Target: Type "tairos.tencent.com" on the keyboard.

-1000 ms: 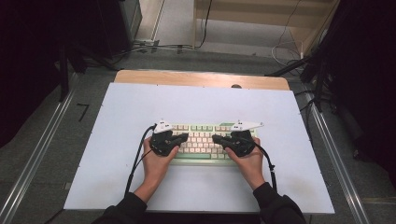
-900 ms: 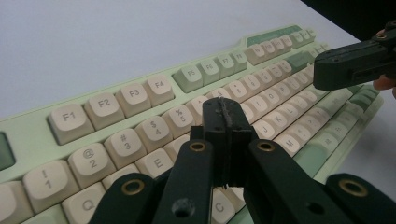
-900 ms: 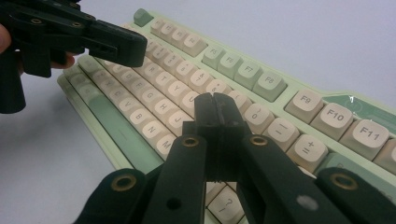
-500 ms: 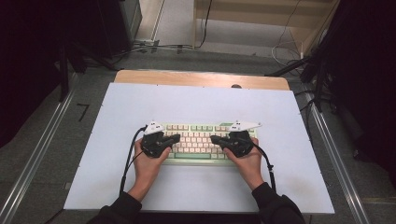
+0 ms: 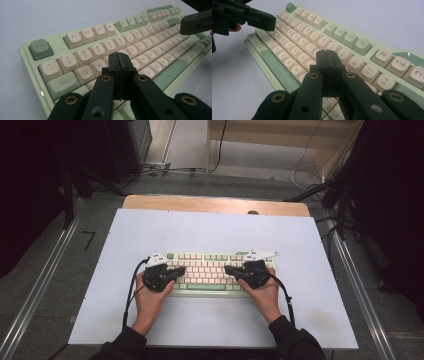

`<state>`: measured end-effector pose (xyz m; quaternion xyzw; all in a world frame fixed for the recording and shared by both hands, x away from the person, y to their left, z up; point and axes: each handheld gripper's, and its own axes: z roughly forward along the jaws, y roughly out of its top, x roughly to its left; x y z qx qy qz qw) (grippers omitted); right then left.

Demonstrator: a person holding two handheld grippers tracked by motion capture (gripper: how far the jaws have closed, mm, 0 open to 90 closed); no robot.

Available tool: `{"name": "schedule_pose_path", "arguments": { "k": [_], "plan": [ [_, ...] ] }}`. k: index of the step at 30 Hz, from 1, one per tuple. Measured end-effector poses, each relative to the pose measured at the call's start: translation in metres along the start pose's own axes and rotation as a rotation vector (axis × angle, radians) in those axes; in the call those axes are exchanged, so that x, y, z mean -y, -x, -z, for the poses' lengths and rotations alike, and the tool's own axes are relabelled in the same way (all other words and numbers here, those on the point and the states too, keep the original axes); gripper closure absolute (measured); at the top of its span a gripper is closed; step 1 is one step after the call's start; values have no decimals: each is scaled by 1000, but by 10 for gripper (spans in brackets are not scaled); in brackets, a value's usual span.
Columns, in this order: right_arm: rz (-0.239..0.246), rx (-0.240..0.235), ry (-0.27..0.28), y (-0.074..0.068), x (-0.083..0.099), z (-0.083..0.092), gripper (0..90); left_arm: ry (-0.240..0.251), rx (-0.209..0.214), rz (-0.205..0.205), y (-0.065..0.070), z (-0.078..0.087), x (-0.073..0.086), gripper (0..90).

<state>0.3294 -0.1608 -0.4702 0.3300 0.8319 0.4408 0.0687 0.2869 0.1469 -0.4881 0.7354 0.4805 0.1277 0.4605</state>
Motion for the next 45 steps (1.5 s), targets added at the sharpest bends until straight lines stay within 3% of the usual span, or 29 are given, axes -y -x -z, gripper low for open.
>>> {"name": "schedule_pose_path", "arguments": {
  "k": [16,37,39,45],
  "plan": [
    [0,2,-2,0,0,-1,881,-23,-34,6,-8,1,5,900],
    [0,2,-3,0,0,-1,881,-28,-38,11,-7,-1,7,900],
    [1,2,-3,-1,0,-1,881,-47,-48,15,-7,-2,7,900],
    [5,-4,-7,-1,0,-1,882,-19,-32,30,-7,0,7,900]
  ]
}}
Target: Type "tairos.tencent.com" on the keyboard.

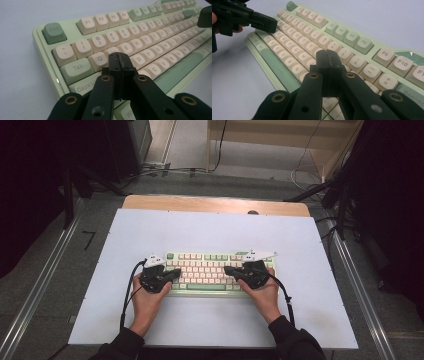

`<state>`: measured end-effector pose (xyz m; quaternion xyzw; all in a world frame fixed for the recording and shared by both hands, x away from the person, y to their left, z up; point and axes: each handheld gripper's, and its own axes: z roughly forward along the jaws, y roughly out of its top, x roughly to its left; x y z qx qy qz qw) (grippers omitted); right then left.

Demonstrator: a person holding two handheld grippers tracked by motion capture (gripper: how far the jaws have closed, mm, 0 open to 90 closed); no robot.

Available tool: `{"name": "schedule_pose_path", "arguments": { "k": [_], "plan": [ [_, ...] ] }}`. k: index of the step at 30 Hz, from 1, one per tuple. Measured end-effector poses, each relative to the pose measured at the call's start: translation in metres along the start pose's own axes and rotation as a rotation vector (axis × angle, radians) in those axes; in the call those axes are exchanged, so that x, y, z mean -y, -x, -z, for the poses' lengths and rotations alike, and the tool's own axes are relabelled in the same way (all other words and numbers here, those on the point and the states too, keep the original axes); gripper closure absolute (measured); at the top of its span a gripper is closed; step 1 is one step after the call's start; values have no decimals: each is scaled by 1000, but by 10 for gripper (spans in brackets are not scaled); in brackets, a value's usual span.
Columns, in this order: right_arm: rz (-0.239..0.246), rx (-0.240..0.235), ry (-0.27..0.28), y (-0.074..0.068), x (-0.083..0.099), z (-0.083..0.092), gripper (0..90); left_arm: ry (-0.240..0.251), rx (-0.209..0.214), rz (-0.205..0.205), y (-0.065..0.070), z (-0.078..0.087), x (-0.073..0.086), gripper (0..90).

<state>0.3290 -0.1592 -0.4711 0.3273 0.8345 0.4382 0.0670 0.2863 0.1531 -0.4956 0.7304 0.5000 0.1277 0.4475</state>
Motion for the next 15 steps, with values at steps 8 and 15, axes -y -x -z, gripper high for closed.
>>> {"name": "schedule_pose_path", "arguments": {
  "k": [8,15],
  "plan": [
    [8,23,3,0,0,-1,882,40,7,1,0,3,-1,900],
    [14,27,-2,0,-1,-7,882,44,8,-1,1,4,-1,900]
  ]
}}
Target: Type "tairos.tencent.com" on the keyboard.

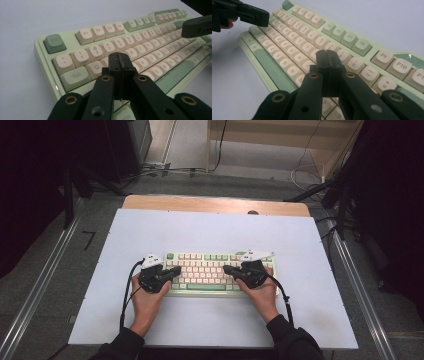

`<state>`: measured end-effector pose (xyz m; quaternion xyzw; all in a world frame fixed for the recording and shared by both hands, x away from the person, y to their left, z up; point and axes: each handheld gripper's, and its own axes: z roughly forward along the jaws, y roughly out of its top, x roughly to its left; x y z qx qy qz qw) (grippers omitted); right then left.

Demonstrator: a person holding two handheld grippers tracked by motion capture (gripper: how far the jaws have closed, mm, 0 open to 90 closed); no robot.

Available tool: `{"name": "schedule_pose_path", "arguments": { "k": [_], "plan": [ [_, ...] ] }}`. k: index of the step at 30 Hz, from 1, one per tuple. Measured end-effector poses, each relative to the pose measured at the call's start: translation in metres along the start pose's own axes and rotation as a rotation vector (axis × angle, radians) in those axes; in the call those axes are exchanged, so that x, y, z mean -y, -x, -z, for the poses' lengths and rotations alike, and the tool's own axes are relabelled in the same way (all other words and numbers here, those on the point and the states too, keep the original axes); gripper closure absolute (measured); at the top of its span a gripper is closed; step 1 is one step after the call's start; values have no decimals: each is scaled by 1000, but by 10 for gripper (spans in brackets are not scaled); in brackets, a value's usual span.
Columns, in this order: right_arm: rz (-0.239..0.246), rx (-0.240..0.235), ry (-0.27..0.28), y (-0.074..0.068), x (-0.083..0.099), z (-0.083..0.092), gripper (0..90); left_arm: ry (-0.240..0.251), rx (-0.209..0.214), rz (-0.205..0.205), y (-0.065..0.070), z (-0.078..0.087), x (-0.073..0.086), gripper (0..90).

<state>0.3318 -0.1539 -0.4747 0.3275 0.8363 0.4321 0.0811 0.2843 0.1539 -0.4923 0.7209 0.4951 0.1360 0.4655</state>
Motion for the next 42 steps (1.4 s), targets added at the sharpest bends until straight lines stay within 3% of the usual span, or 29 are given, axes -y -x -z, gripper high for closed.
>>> {"name": "schedule_pose_path", "arguments": {
  "k": [31,42],
  "plan": [
    [4,31,-36,-4,-7,-28,882,-2,4,-1,1,-1,0,900],
    [1,36,-45,-4,-7,-30,882,-2,5,-2,1,-1,0,900]
  ]
}}
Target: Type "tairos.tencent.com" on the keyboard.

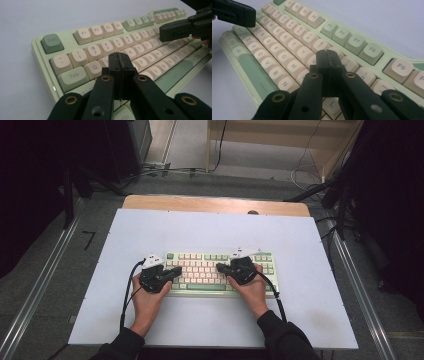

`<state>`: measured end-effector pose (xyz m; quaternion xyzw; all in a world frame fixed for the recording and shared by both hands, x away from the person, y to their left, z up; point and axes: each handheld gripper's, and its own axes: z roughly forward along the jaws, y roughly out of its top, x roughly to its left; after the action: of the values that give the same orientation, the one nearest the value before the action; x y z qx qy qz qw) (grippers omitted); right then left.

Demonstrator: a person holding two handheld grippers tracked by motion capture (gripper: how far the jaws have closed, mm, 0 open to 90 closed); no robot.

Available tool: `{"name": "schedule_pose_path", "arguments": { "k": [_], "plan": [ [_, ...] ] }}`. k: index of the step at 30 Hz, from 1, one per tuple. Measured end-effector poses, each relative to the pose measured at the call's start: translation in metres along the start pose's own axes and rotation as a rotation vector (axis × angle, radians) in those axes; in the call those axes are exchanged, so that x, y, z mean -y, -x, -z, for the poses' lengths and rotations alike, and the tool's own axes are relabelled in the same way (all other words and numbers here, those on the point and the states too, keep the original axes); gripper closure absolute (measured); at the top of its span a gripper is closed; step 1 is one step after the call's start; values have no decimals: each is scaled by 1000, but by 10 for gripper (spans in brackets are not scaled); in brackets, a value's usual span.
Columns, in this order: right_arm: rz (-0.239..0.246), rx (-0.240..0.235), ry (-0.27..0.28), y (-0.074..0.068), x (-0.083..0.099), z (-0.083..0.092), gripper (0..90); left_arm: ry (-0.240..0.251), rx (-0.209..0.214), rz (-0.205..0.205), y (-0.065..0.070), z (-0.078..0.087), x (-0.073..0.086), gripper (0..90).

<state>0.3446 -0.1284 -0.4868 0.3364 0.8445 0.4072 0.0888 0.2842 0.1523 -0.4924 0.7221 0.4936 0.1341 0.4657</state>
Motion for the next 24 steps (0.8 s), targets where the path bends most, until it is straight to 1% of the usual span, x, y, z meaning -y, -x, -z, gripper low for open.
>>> {"name": "schedule_pose_path", "arguments": {
  "k": [8,11,12,13,18,24],
  "plan": [
    [5,2,1,1,1,-1,882,0,0,0,0,0,0,900],
    [11,4,-17,2,1,-3,882,0,-1,0,0,0,0,900],
    [-5,-10,-19,2,1,-3,882,1,0,-1,0,0,0,900],
    [-4,-8,-21,3,1,-2,882,0,0,-1,0,0,0,900],
    [-3,-4,4,1,-1,3,882,-3,2,-3,0,-1,0,900],
    [-4,-10,8,1,-1,6,882,-3,5,-3,0,-1,0,900]
  ]
}}
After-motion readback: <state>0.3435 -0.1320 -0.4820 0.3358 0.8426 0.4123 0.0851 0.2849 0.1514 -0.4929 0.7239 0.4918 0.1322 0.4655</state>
